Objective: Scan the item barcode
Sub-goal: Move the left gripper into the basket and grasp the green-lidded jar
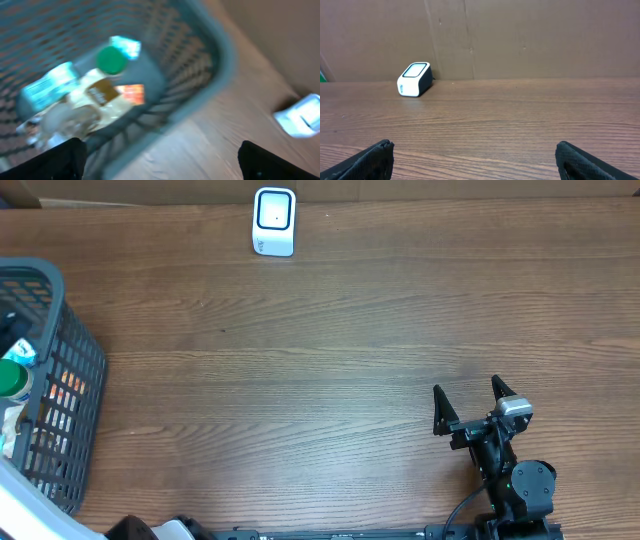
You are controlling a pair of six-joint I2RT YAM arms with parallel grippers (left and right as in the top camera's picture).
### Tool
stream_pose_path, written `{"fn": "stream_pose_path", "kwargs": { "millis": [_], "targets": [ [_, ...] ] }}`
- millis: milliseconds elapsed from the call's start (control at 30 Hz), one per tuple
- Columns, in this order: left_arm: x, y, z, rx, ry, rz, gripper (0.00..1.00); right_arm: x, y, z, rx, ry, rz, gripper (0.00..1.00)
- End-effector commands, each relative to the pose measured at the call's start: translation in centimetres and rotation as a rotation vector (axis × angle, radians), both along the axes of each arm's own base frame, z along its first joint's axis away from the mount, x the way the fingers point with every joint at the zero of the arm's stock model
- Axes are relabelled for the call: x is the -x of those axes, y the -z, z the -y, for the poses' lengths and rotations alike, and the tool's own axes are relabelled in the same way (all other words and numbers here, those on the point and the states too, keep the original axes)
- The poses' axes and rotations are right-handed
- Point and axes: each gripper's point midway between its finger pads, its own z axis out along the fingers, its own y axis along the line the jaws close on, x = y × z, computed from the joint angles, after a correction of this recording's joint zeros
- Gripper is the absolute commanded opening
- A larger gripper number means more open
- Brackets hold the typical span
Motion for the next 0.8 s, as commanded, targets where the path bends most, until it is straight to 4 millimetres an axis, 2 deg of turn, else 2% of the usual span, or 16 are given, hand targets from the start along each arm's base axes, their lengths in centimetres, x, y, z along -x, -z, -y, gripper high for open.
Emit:
{"fn": "stream_pose_path", "kwargs": {
  "millis": [0, 133, 333, 433, 500, 600, 767],
  "targets": [
    [1.1, 2.7, -3.5, 0.012, -0.133, -0.106, 1.0, 0.0, 0.3, 0.0, 0.002, 0.003, 0.0, 1.0],
    [0.8, 5.4, -5.9, 0.049, -0.179, -0.168, 1.0, 0.0, 0.3, 0.0, 0.002, 0.003, 0.0, 1.0],
    [-1.7, 8.1, -9.6, 0.053, -0.212, -0.164, 1.0, 0.0, 0.3, 0.0, 0.002, 0.003, 0.0, 1.0],
    [-3.3, 11.1, -11.3, 0.087, -0.21, -0.207, 1.0, 0.0, 0.3, 0.0, 0.002, 0.003, 0.0, 1.0],
    [-4.1, 13.2, -12.1, 0.111, -0.198, -0.245, 0.96, 0.0, 0.3, 0.0, 0.002, 0.003, 0.0, 1.0],
    [-5.1, 16.7, -13.3, 0.128, -0.142, -0.32, 1.0, 0.0, 0.3, 0.0, 0.002, 0.003, 0.0, 1.0],
    [-4.8, 20.4, -14.8, 0.108, -0.167, -0.391, 1.0, 0.0, 0.3, 0.0, 0.002, 0.003, 0.0, 1.0]
  ]
}}
